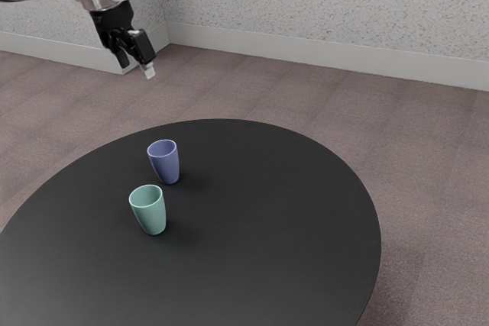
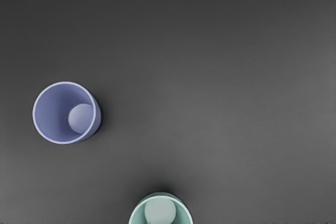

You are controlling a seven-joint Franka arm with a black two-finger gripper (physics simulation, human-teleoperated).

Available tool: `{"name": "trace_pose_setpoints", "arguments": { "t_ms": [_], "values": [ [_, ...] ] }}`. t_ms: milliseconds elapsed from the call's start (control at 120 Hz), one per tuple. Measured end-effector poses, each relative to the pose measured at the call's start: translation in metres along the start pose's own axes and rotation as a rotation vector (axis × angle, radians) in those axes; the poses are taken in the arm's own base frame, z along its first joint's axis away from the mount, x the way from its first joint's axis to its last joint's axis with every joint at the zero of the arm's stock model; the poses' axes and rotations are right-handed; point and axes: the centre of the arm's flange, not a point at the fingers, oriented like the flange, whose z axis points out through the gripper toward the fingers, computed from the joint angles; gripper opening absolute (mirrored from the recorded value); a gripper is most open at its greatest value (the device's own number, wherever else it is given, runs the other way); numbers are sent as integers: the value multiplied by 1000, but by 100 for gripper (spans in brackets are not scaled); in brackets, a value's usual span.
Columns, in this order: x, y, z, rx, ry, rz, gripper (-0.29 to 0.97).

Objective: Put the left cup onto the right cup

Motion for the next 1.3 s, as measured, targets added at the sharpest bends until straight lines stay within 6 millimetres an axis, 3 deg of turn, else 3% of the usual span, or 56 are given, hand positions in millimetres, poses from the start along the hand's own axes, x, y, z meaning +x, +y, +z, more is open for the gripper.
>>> {"name": "trace_pose_setpoints", "arguments": {
  "t_ms": [533, 858, 1300],
  "values": [
    [4, -4, 10, -5, -12, -21, 68],
    [46, -8, 77, 8, -94, -32, 68],
    [68, -31, 165, 6, -164, -93, 68]
  ]
}}
